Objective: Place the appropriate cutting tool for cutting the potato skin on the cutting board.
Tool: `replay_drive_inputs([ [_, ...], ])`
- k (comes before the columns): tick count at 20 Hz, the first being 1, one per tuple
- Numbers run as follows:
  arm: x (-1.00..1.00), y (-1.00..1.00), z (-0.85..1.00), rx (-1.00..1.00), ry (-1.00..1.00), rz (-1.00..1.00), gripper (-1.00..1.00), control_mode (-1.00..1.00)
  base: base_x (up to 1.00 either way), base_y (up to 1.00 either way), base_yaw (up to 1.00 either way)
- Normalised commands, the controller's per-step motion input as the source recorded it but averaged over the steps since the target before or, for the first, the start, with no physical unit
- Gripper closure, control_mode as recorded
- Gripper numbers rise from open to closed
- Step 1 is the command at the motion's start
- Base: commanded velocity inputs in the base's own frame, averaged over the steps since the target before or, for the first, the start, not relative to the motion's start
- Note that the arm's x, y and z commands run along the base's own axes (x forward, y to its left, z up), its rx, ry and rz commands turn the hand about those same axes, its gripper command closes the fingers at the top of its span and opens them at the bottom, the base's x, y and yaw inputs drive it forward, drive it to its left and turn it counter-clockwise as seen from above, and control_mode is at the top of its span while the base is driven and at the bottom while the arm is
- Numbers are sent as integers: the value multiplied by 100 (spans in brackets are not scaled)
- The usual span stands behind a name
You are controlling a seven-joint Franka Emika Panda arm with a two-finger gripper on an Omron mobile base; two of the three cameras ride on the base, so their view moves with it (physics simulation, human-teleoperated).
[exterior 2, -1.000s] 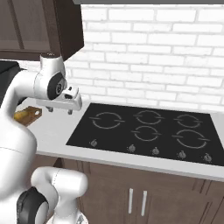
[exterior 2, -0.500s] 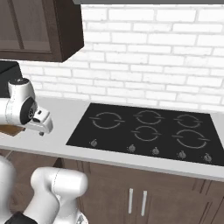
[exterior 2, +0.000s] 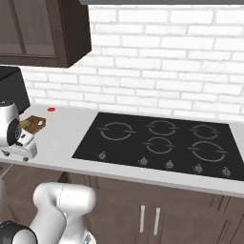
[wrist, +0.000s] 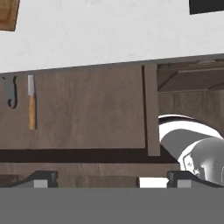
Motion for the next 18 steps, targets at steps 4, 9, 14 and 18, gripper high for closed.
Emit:
replay_drive_inputs([
  [4, -38, 69, -26, 0, 2, 0, -100, -100, 0, 0, 0],
  [9, -35, 33, -28, -1, 0, 0, -100, -100, 0, 0, 0],
  [14, -12, 2, -49, -1, 1, 0, -100, -100, 0, 0, 0],
  [18, -17, 0, -49, 0, 0, 0, -100, -100, 0, 0, 0],
])
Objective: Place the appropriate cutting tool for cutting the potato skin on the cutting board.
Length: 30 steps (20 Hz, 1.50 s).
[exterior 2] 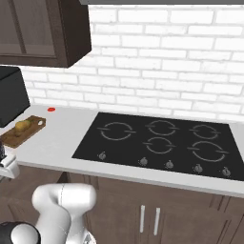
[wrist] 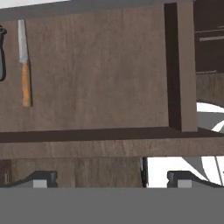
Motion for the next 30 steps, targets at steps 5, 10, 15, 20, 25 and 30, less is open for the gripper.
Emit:
replay_drive_inputs([
  [5, -17, 0, -37, 0, 0, 2, -100, -100, 0, 0, 0],
  [10, -5, 0, -23, 0, 0, 4, -100, -100, 0, 0, 0],
  [15, 0, 0, -19, 0, 2, 4, -100, -100, 0, 0, 0],
  [20, 0, 0, -22, 0, 8, 3, -100, -100, 0, 0, 0],
  [25, 0, 0, -21, 0, 8, 4, -100, -100, 0, 0, 0],
  [30, 0, 0, -13, 0, 2, 6, -100, -100, 0, 0, 0],
])
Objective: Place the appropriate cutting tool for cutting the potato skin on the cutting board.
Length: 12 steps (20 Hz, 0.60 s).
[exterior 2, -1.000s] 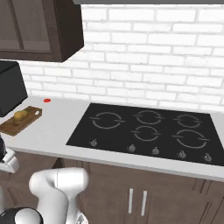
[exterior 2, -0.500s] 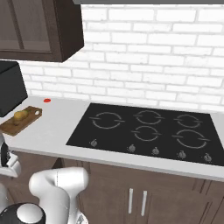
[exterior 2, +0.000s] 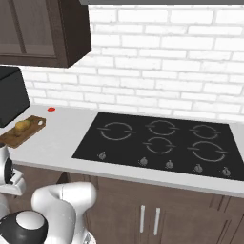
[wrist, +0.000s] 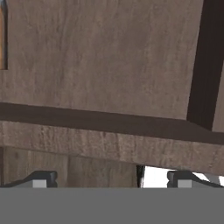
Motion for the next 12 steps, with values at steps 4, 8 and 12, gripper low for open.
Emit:
replay_drive_inputs([
  [4, 0, 0, -2, 0, 0, 7, -100, -100, 0, 0, 0],
  [8, 0, 1, 0, -1, 0, 6, -100, -100, 0, 0, 0],
  [12, 0, 0, 0, -2, -2, 4, -100, -100, 0, 0, 0],
])
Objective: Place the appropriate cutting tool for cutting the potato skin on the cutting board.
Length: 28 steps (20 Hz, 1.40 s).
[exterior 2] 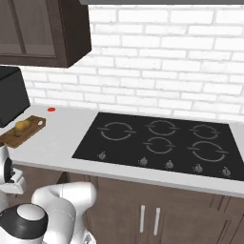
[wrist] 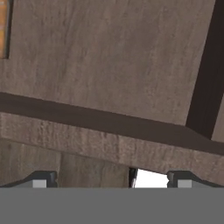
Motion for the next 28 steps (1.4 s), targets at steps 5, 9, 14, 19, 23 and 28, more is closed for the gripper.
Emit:
replay_drive_inputs([
  [5, 17, 1, 0, 0, -6, 1, -100, -100, 0, 0, 0],
  [9, 31, 4, 0, 0, -10, 0, -100, -100, 0, 0, 0],
  [14, 28, 1, -4, 0, -7, 0, -100, -100, 0, 0, 0],
  [19, -13, 21, -45, 0, 0, 0, -100, -100, 0, 0, 0],
  [23, -18, 21, -46, 0, 1, 0, -100, -100, 0, 0, 0],
  [28, -48, 19, -11, 1, 0, 0, -100, -100, 0, 0, 0],
])
